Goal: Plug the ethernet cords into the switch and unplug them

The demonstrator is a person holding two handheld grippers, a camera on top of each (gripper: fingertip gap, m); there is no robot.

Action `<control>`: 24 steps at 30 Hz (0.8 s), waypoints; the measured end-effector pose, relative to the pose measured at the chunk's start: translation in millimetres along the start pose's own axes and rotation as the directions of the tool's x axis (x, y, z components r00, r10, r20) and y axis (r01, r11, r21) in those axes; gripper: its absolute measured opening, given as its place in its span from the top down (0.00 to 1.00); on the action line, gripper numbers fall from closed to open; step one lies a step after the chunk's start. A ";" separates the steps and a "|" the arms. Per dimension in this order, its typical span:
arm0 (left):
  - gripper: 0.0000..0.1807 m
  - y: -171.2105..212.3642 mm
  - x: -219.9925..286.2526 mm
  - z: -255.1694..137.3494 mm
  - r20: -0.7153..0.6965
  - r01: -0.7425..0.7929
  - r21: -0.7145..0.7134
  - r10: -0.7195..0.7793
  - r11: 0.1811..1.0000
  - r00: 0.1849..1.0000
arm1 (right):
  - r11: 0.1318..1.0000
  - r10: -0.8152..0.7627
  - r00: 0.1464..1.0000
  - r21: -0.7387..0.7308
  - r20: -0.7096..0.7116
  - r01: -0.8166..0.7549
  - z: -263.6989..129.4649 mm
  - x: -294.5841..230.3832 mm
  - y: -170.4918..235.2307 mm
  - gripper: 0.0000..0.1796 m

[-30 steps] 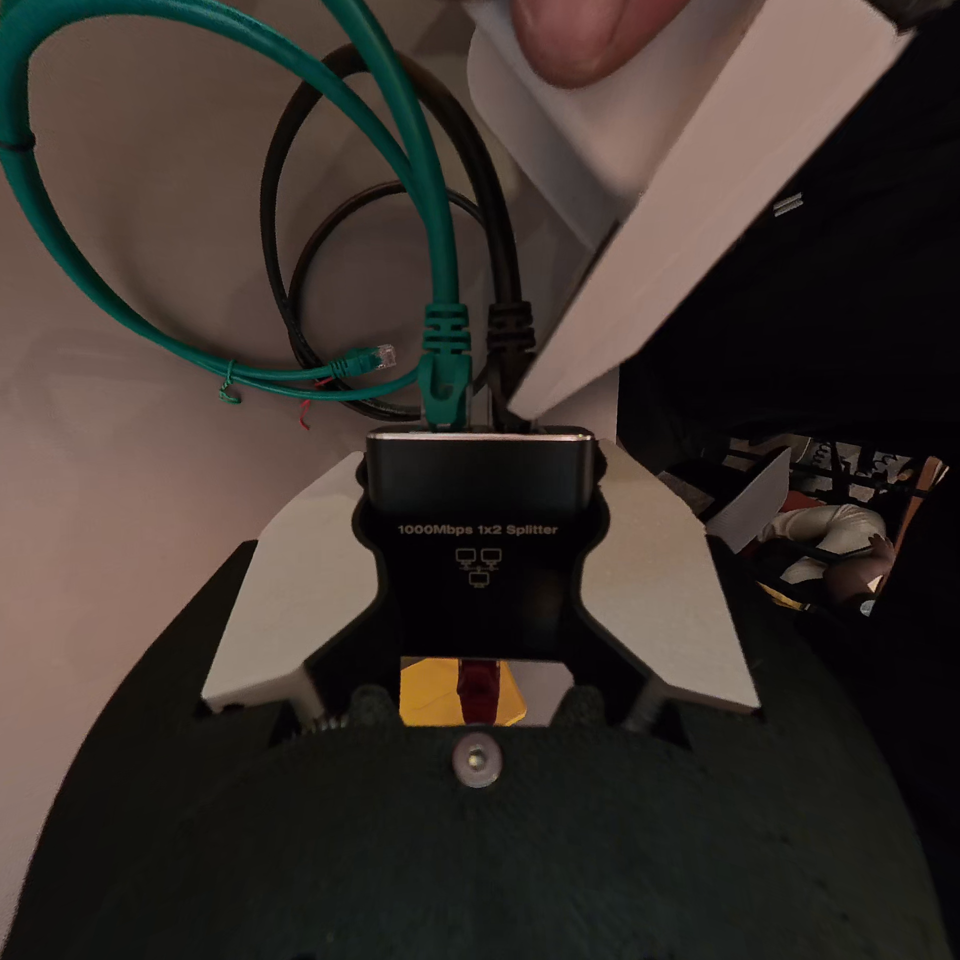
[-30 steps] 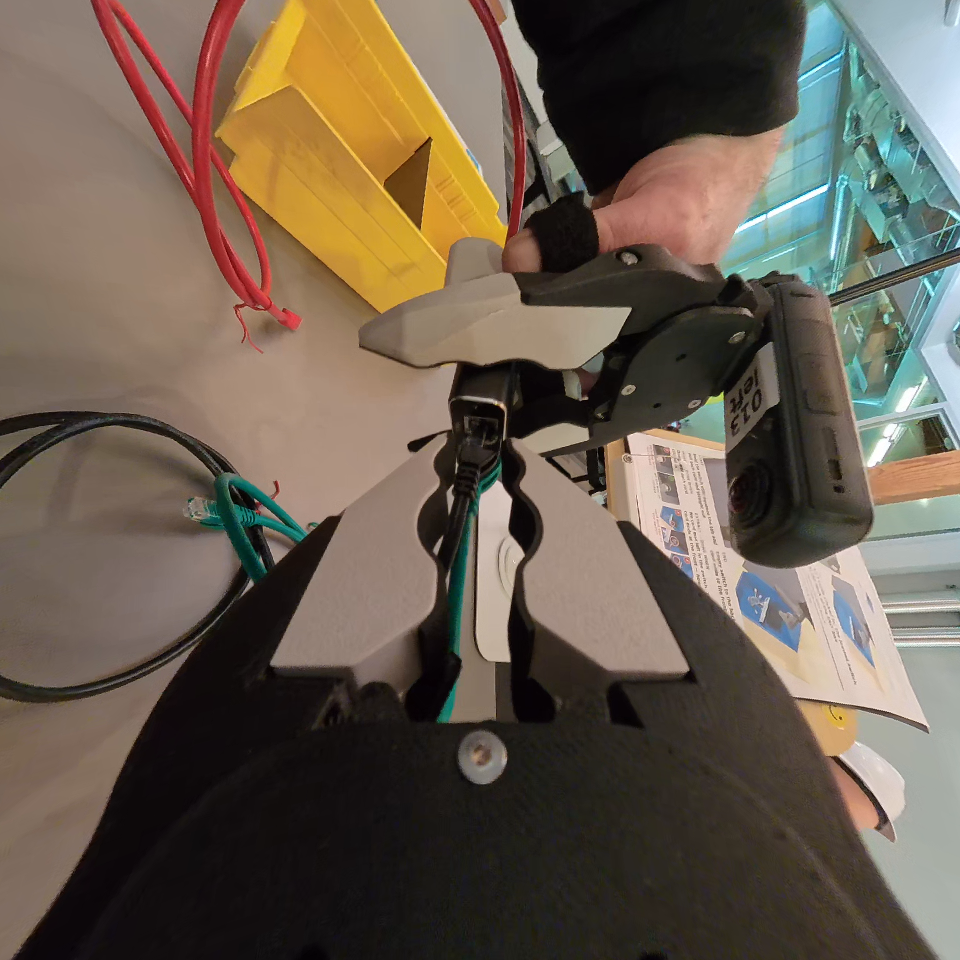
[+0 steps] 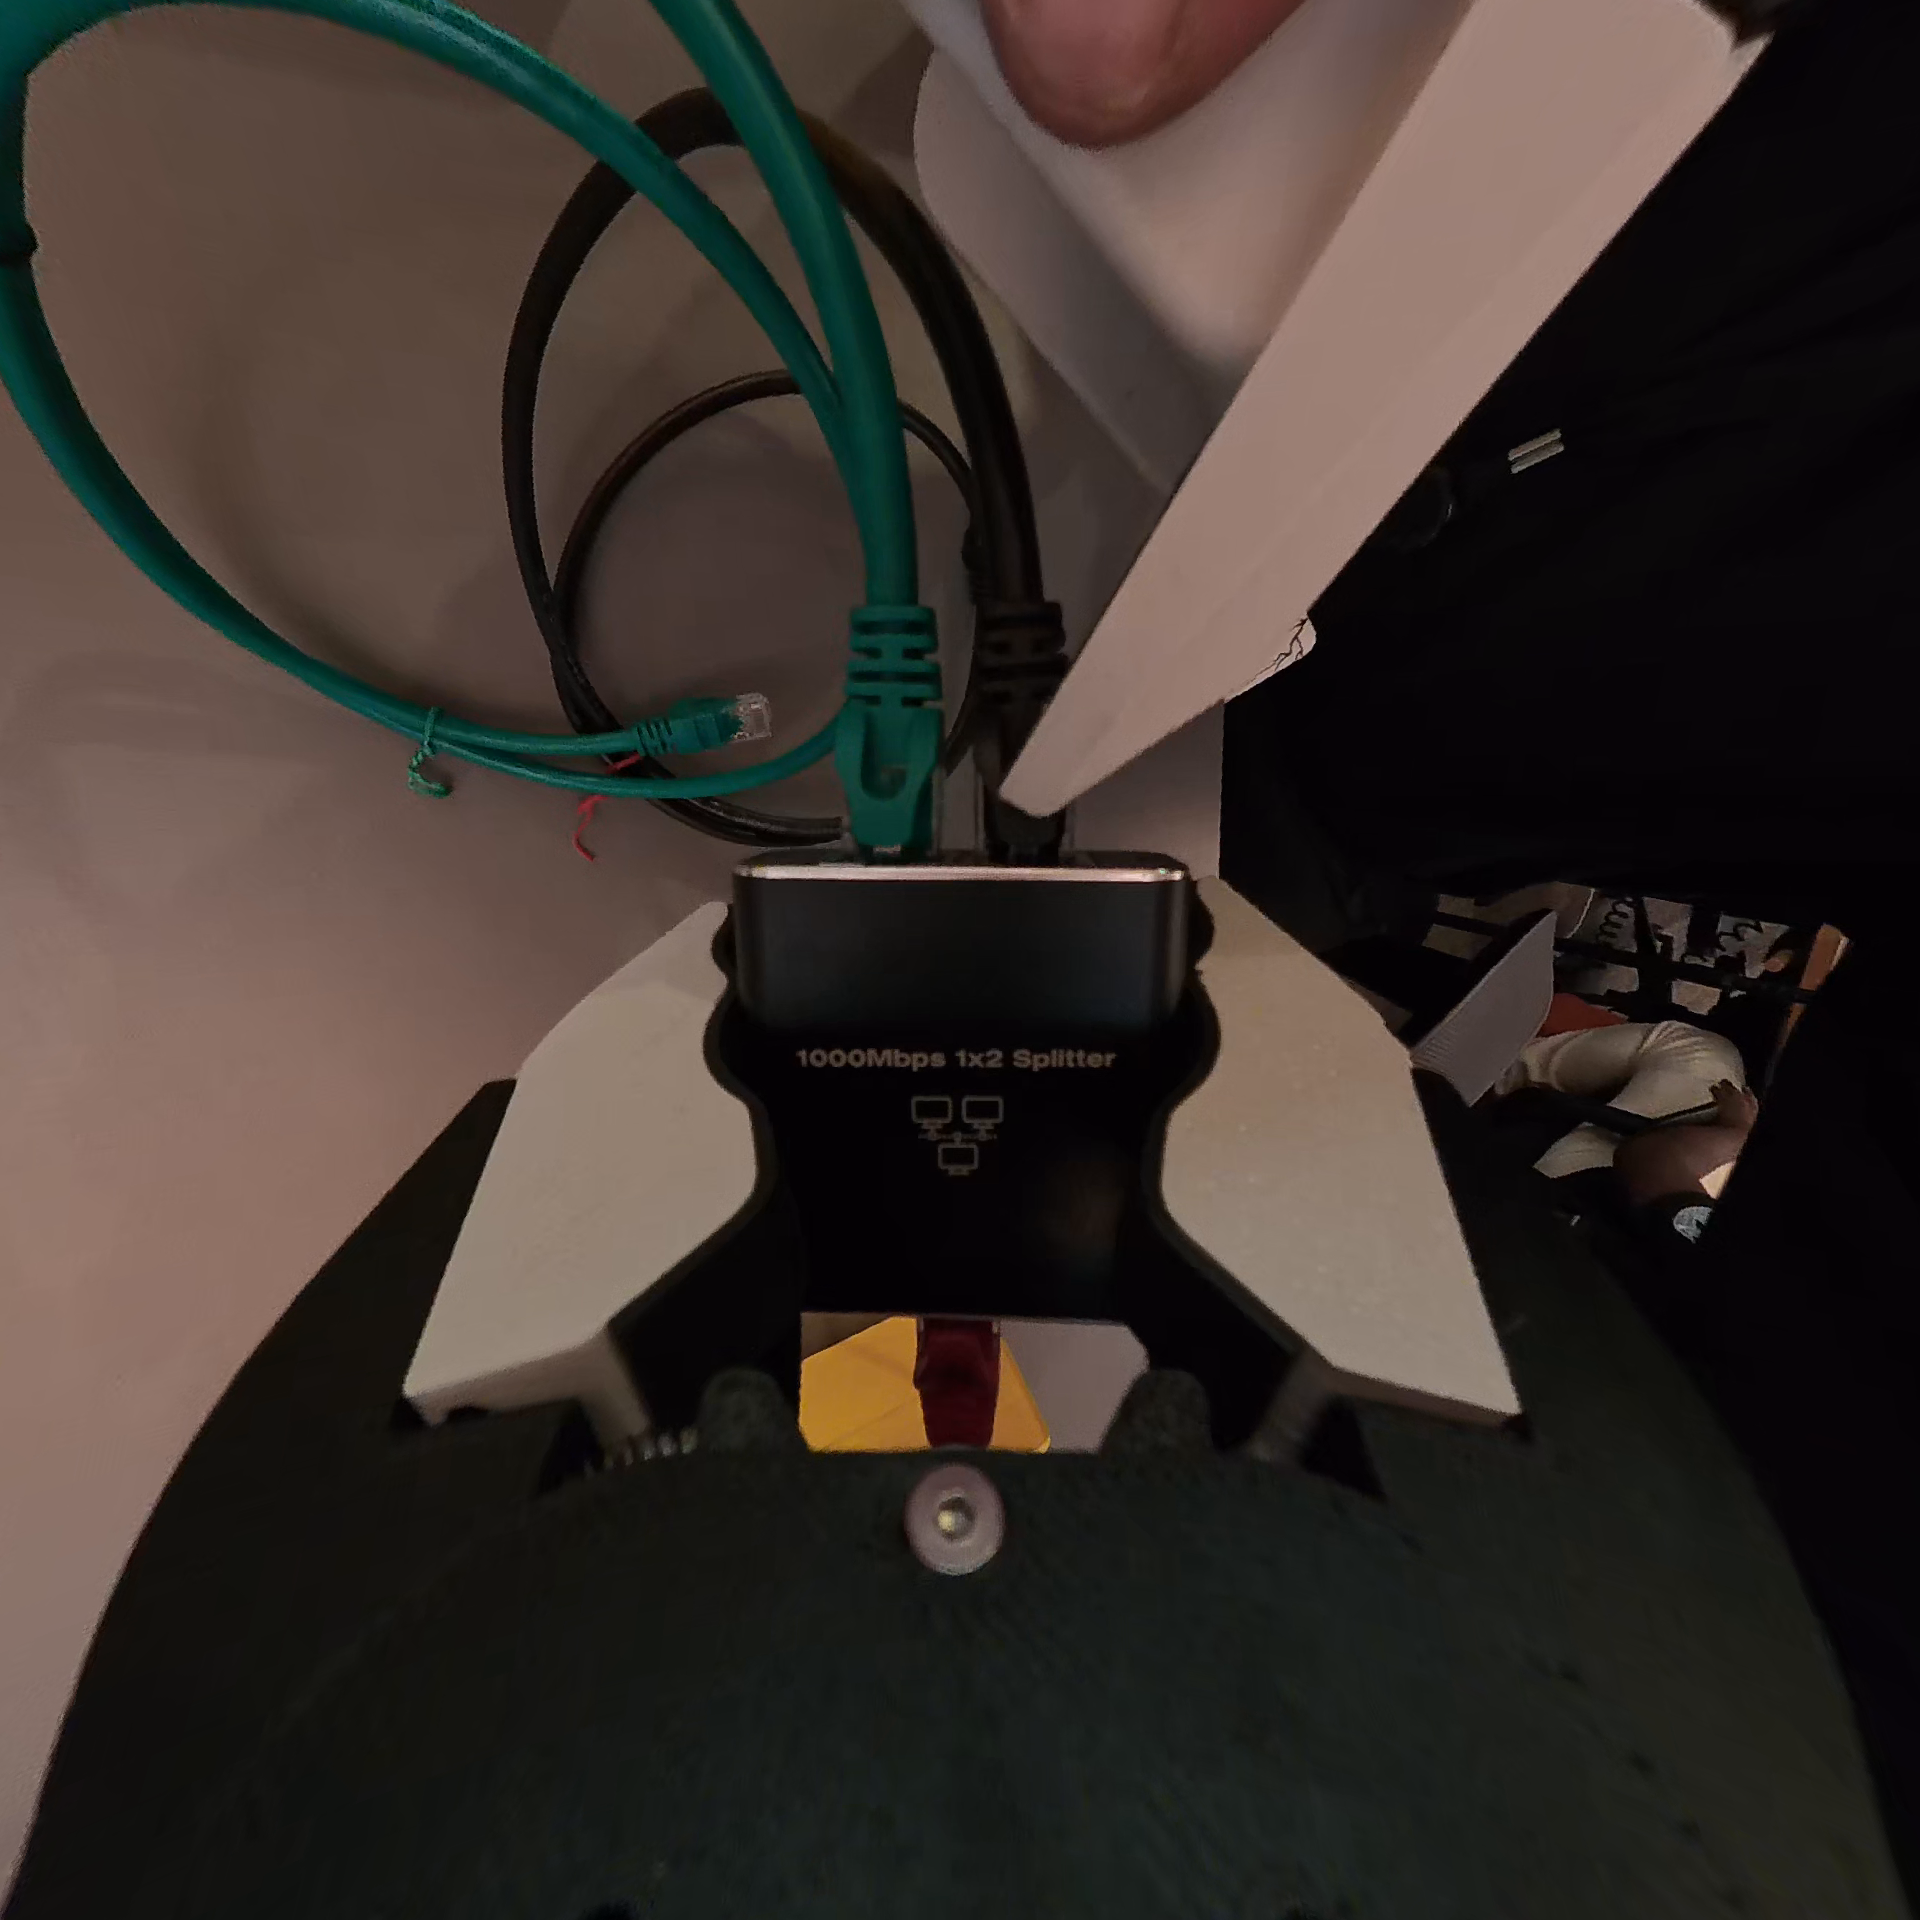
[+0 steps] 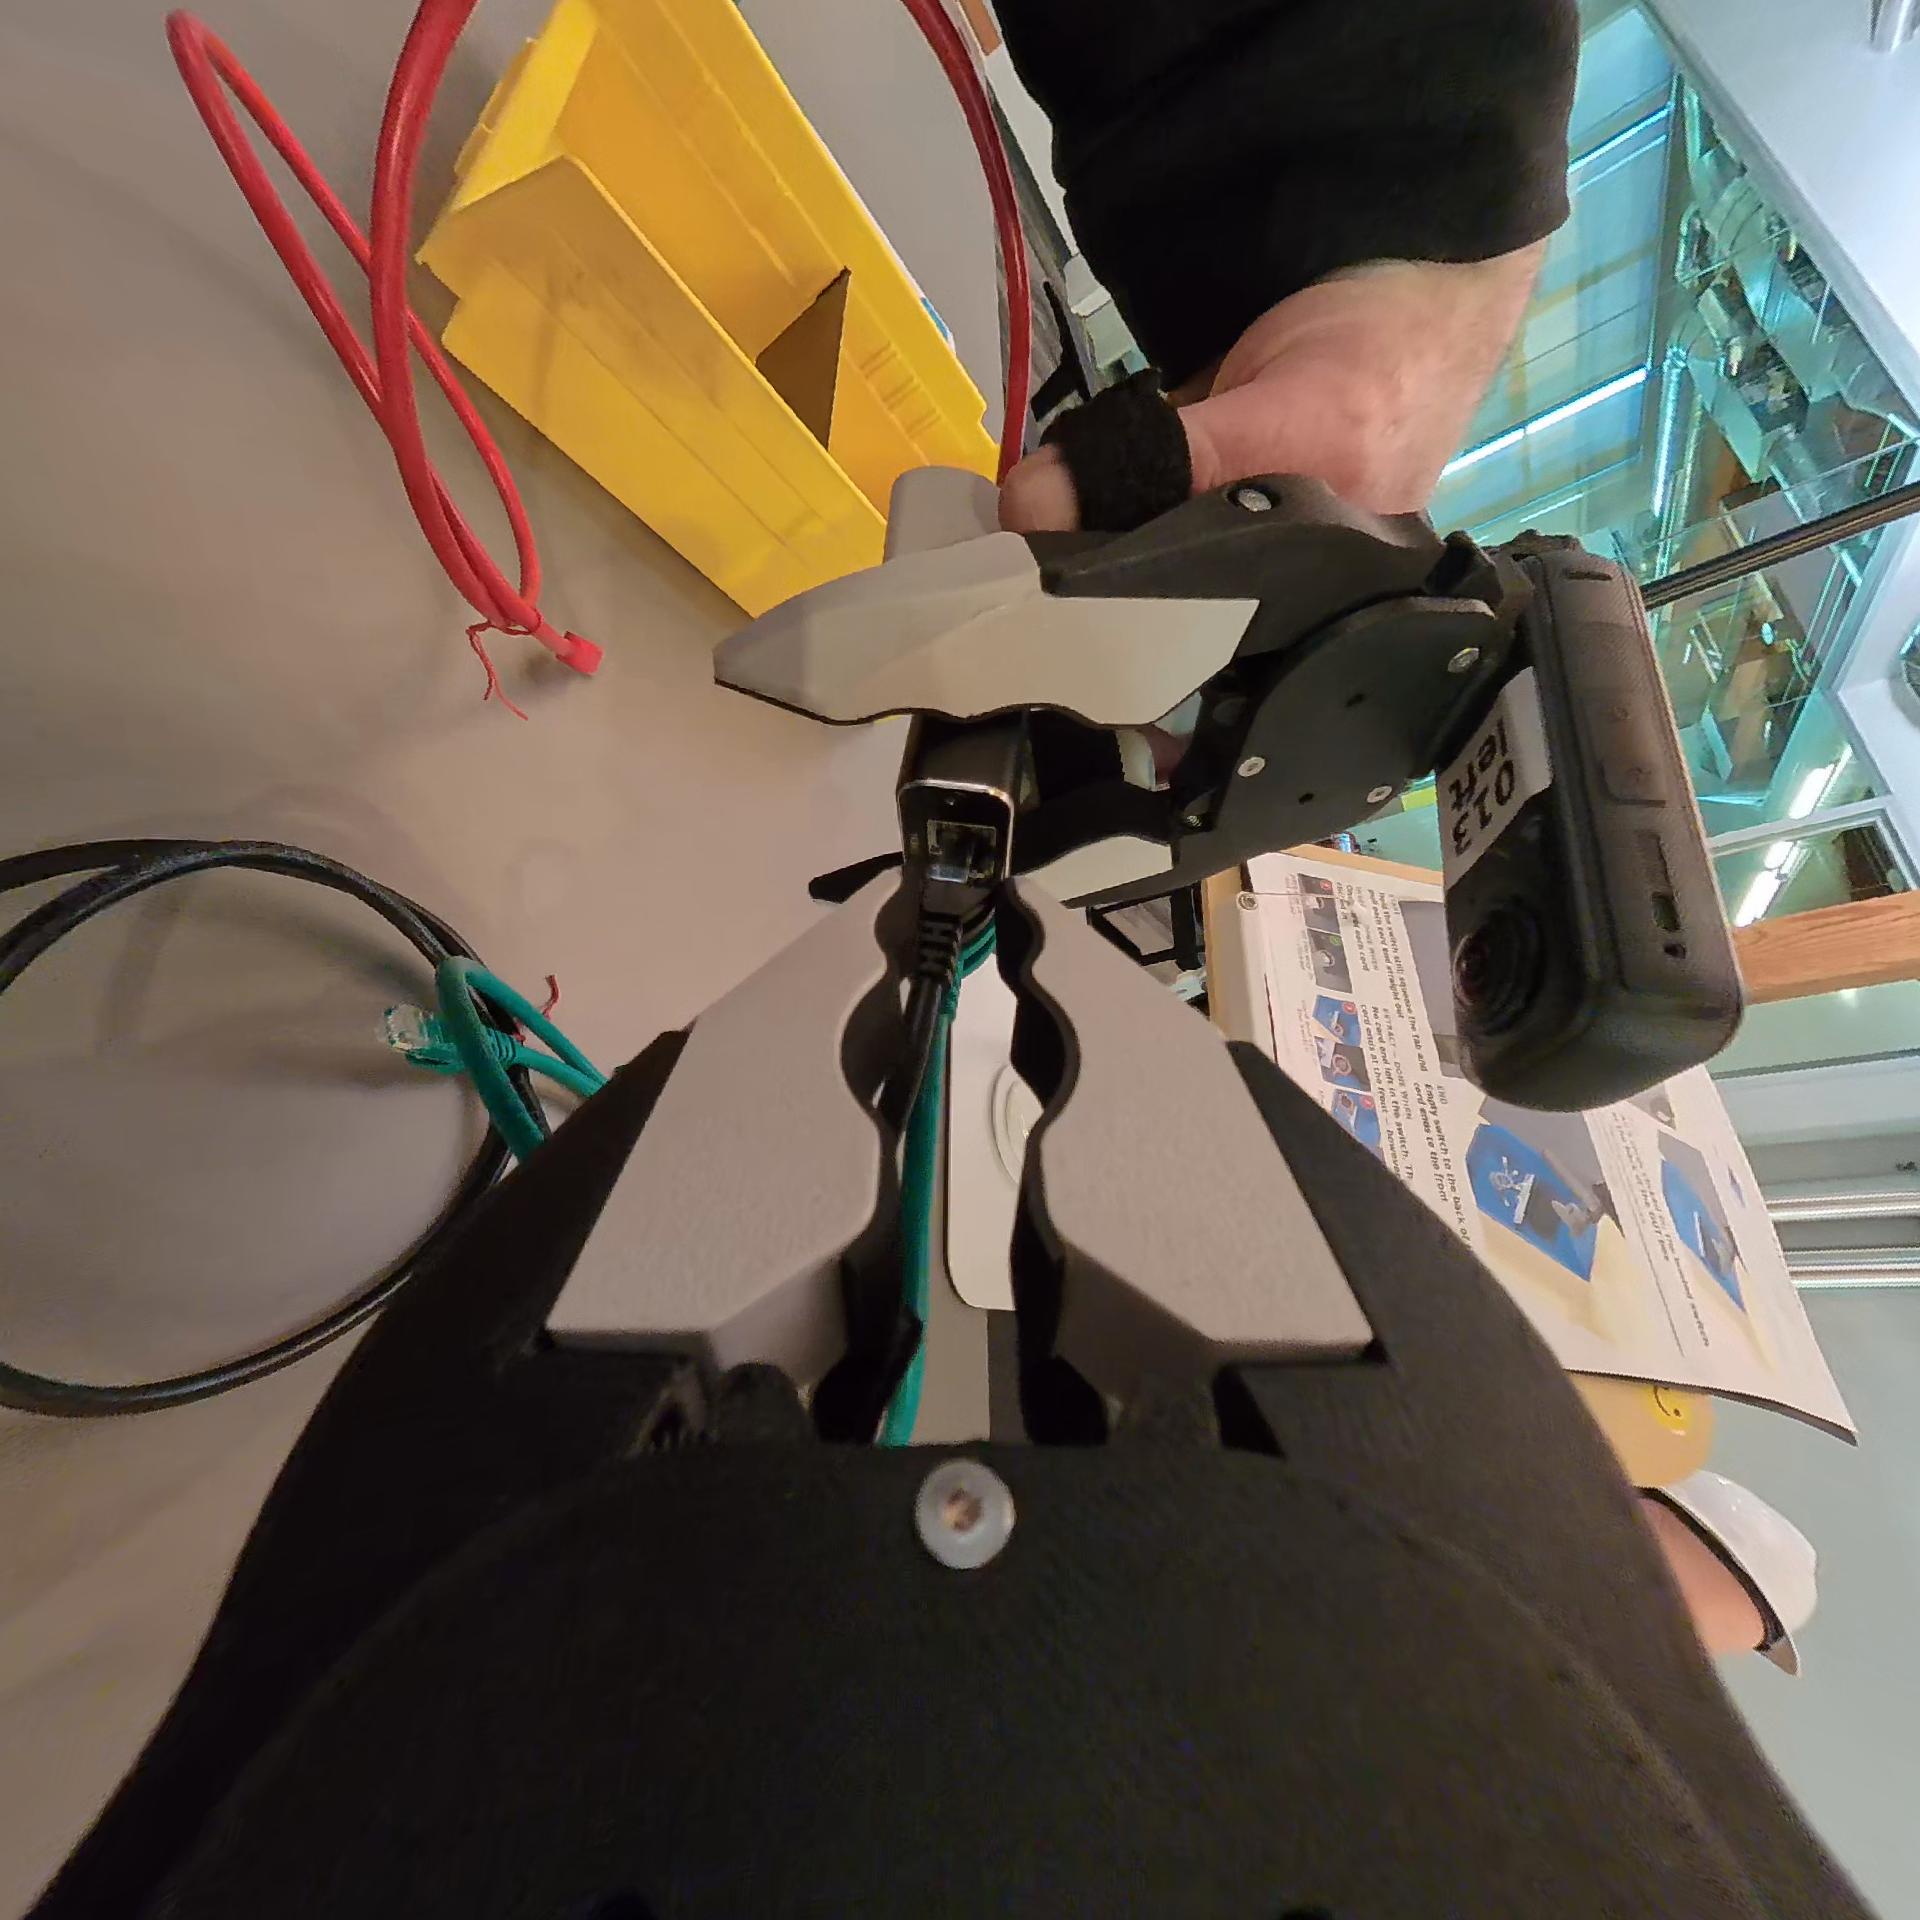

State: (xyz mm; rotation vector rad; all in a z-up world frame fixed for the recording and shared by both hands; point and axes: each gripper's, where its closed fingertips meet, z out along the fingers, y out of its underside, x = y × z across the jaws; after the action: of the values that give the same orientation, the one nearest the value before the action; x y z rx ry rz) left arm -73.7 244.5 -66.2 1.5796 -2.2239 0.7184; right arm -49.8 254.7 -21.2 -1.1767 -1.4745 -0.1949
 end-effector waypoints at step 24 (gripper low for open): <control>0.58 -1.8 0.3 0.3 0.033 -0.014 -0.022 0.015 1.000 0.999 | 0.998 -0.049 0.999 -0.041 0.021 0.050 -3.4 -1.7 0.0 0.93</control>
State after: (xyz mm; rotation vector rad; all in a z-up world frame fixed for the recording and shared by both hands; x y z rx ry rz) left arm -72.1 243.6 -65.9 1.5780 -2.2610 0.6749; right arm -47.9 251.4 -21.5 -1.1785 -1.5247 -0.2493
